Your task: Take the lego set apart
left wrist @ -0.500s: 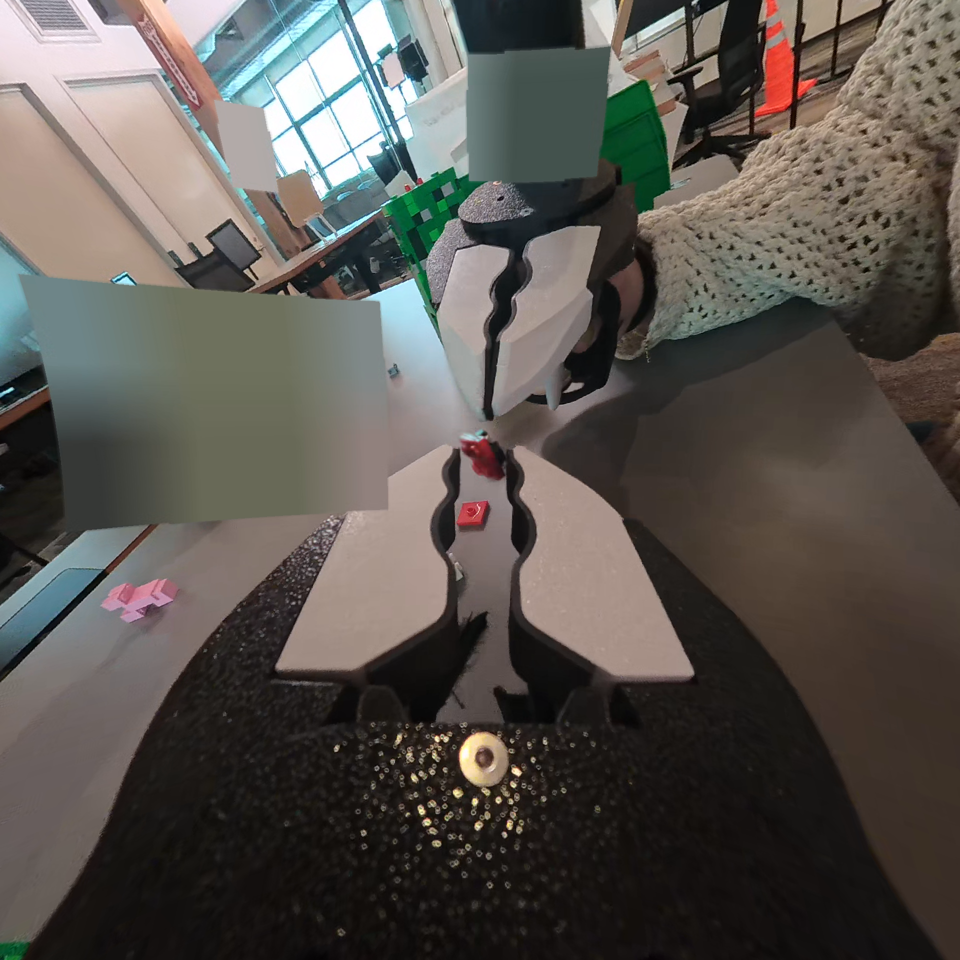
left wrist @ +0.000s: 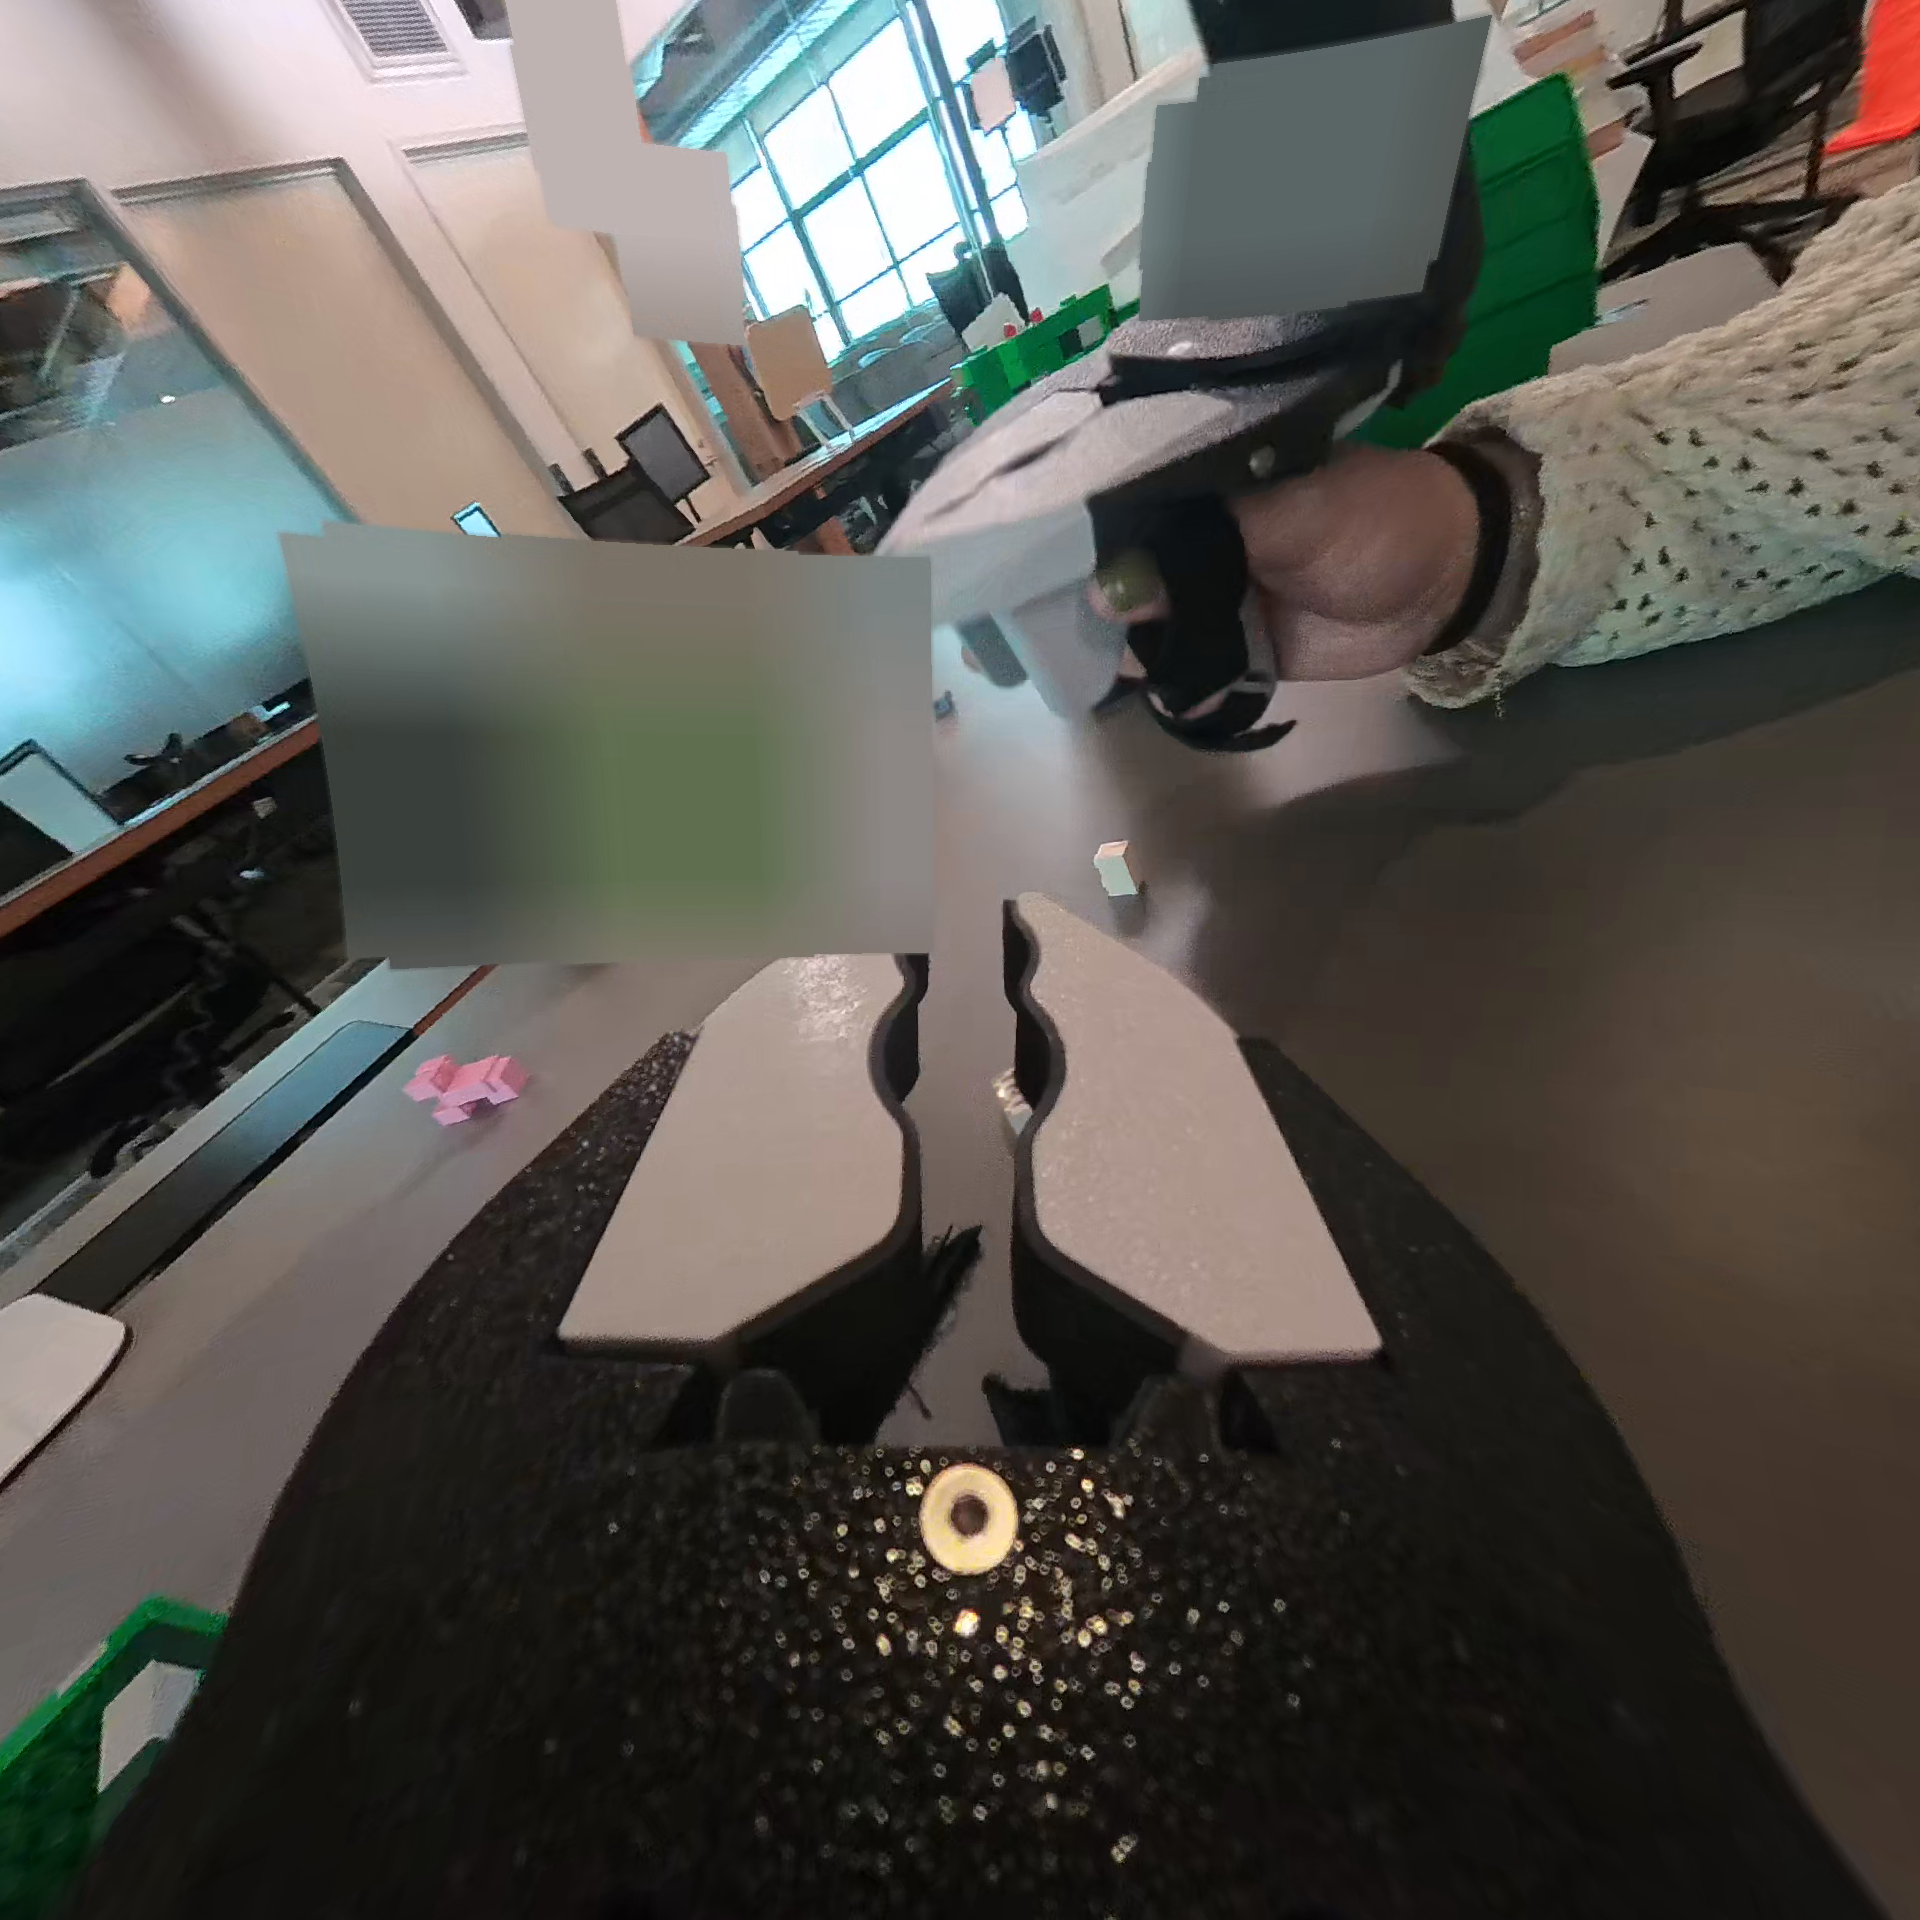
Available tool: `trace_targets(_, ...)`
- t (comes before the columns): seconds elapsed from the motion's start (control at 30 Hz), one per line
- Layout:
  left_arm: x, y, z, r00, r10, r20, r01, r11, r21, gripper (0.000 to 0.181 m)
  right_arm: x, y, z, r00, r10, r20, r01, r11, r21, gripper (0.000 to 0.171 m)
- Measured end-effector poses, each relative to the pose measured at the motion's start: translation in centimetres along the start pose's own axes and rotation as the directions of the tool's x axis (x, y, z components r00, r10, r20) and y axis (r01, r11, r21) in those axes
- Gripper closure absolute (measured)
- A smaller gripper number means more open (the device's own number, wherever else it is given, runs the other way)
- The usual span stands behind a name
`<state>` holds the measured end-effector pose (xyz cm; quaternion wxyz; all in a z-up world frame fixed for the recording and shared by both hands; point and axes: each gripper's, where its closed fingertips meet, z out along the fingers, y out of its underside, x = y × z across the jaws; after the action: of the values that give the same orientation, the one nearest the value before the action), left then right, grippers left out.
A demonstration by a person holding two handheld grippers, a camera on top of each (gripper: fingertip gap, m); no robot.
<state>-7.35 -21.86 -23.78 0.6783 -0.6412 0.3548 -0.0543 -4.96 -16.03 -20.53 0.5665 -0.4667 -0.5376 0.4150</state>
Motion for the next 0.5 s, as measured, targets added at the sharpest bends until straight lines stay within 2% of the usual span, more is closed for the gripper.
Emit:
trace_targets(0.13,-0.3,0.2,0.1,0.999,0.026,0.03,-0.026,1.0,-0.012,0.17,4.3,-0.3,-1.5,0.973,0.135,-0.189,-0.122,0.989,0.077,0.171)
trace_targets(0.27,-0.1,0.6,0.4,0.997,0.066,0.037,-0.065,0.997,-0.043,0.171,5.7,1.2,-1.7,0.952,0.198,-0.233,-0.193,0.98,0.044,0.171)
trace_targets(0.37,0.1,1.1,0.6,0.994,0.106,0.034,-0.104,0.992,-0.074,0.172,6.3,1.9,-1.7,0.951,0.173,-0.256,-0.174,0.984,0.019,0.171)
trace_targets(0.5,0.8,1.5,0.8,0.982,0.188,0.012,-0.186,0.977,-0.108,0.174,7.1,2.3,-1.9,0.952,0.057,-0.299,-0.062,0.998,-0.008,0.171)
